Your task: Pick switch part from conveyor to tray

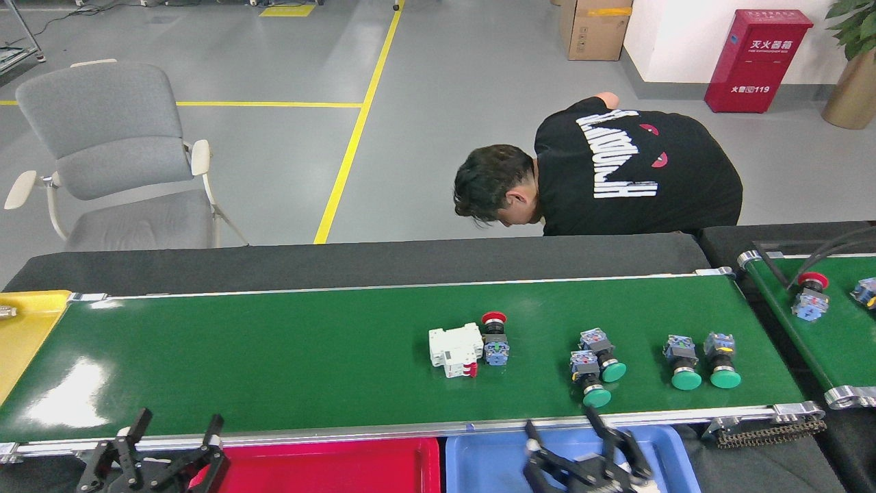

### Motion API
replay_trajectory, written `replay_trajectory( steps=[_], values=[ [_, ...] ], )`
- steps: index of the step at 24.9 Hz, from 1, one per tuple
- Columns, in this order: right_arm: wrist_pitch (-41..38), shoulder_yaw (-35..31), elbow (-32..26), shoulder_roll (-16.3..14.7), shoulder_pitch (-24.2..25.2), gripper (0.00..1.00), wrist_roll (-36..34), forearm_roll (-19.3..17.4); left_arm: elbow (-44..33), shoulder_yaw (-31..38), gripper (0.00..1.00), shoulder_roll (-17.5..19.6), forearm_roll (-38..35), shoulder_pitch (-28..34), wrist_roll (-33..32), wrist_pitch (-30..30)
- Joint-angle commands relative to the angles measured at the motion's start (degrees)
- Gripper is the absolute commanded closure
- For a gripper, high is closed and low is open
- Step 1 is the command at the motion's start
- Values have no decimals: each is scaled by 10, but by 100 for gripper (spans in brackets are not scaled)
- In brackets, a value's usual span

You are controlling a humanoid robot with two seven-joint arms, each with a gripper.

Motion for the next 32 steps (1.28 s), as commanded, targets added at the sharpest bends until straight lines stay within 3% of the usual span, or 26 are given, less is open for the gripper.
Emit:
replay_trajectory(
  steps=[1,6,12,22,28,29,30,32],
  values=[
    [21,-3,-7,3,-13,0,-2,6,-8,-44,0,-22,-26,-19,-15,5],
    [113,87,35,20,-84,0,60,82,-1,-139,0,-110,-150,-48,-41,46],
    [175,156,114,22,-172,0,76,85,69,-173,0,-116,-153,-104,-68,100],
    [176,162,177,42,-240,0,102,85,152,-164,0,-125,-152,-169,-73,119],
    [179,185,307,81,-340,3,103,85,199,-121,0,-122,-152,-206,-73,130],
    [179,193,325,81,-354,12,103,84,206,-113,0,-122,-152,-215,-73,130],
    [178,199,333,81,-360,26,103,84,211,-108,0,-121,-152,-221,-74,129],
    [175,218,337,77,-364,74,105,84,225,-96,0,-120,-152,-233,-73,130]
  ],
)
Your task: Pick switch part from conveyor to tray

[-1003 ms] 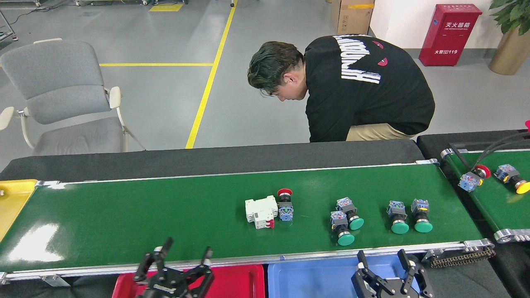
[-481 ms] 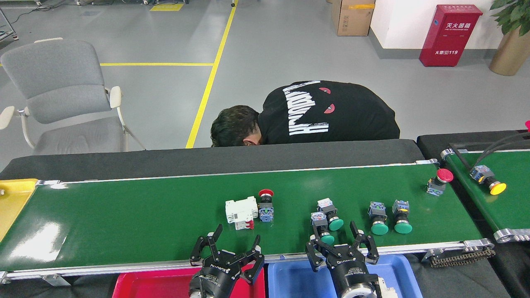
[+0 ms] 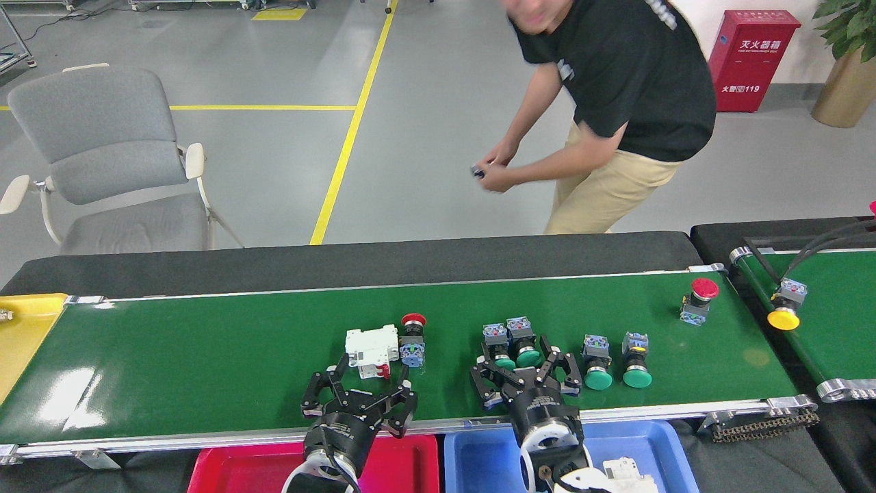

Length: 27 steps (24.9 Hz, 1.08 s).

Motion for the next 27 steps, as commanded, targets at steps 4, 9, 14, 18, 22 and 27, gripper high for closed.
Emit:
replay_trajectory(
  steps=[4,9,14,18,22,27],
  values=[
    [-12,27,-2,-6,-5,91,13,-5,20,30,3,2,-1,-24,4,3],
    [-35,27,-36,-7,5,95,11,-5,18,31,78,4,4,-14,8,-2],
    [-106,25,-173,-40,74,95,11,-5,17,28,86,4,25,-2,9,-3],
    [-199,26,-270,-59,162,95,13,-4,3,28,89,5,27,7,9,-5],
    [-305,30,-321,-72,239,95,16,1,-76,38,90,29,34,20,7,-57],
    [-315,79,-311,-70,239,0,15,16,-161,40,89,45,41,76,4,-160]
  ],
)
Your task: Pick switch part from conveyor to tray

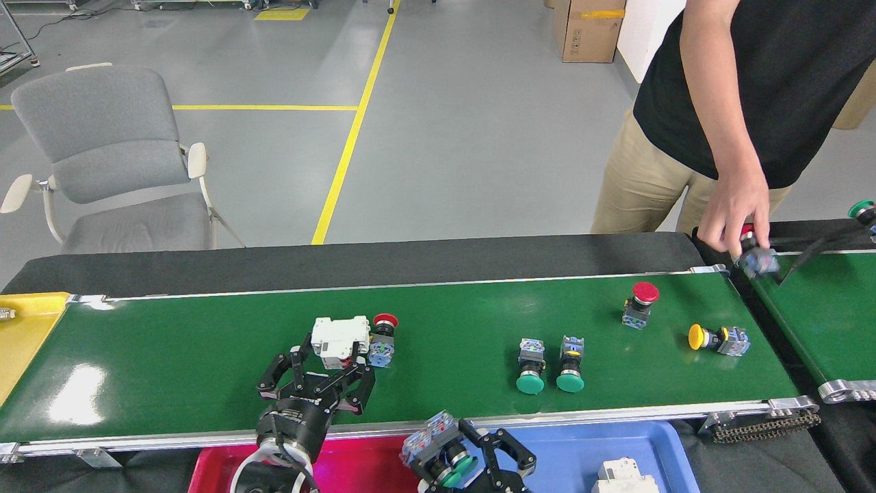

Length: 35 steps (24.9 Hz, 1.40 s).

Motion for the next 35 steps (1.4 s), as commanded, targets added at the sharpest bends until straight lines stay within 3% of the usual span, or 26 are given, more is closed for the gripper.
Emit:
replay_trajectory(
  steps=[1,8,11,13,16,18,20,23,26,27,33,35],
  values=[
    [-10,4,-2,6,-5,0,-3,2,-18,-2,89,2,1,2,1,-37],
    [-9,-3,-23,1,-3,0,-7,-6,-23,-1,89,4,3,6,1,-42],
    [-9,-156,-54,0,26,0,-24,-46,-32,-2,89,0,2,13,1,-41],
    [-9,-264,-54,19,39,0,-37,-80,-32,-7,89,-7,1,16,0,-41],
    [-15,-433,-52,25,44,0,-40,-103,-29,-56,89,-18,1,17,-1,-41],
    [-17,-489,-50,16,52,0,-40,-104,-30,-110,89,-18,-1,23,-7,-39],
    [-17,-497,-43,1,55,0,-39,-105,-31,-160,88,-18,-2,37,-16,-41],
    [-17,-498,-37,-2,61,0,-39,-106,-35,-219,75,-21,-2,58,-16,-42],
    [-17,-498,-34,-3,67,0,-38,-105,-42,-247,25,-22,-1,84,-16,-38],
    [-17,-498,-34,-3,70,0,-38,-105,-43,-248,1,-23,-1,85,-15,-33],
    [-42,-495,-34,-12,77,0,-36,-104,-72,-233,0,-29,2,87,-11,-29],
    [-46,-491,-35,-12,76,0,-35,-101,-84,-176,0,-30,2,93,-10,1]
  ],
)
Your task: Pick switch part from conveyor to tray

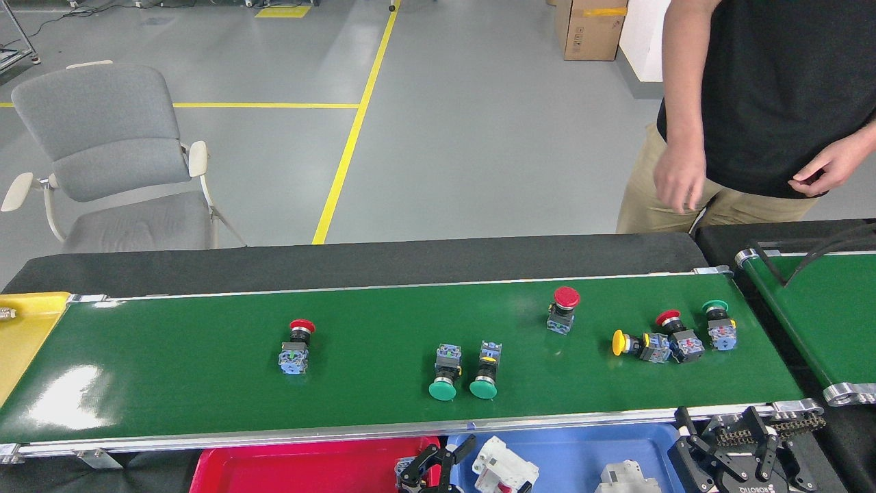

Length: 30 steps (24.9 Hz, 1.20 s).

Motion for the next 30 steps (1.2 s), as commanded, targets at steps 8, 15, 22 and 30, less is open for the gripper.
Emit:
replay_trajectory(
  steps=[8,15,22,30],
  values=[
    [57,131,20,8,-76,0,44,68,1,330,0,46,6,31,49,69],
    [248,309,155,7,-244,0,91,76,14,430,0,51,44,46,52,-19],
    [334,391,347,59,-388,1,103,75,53,425,0,65,40,-2,51,-43],
    [344,442,391,68,-416,94,103,72,207,396,0,135,40,-131,51,-39]
  ],
)
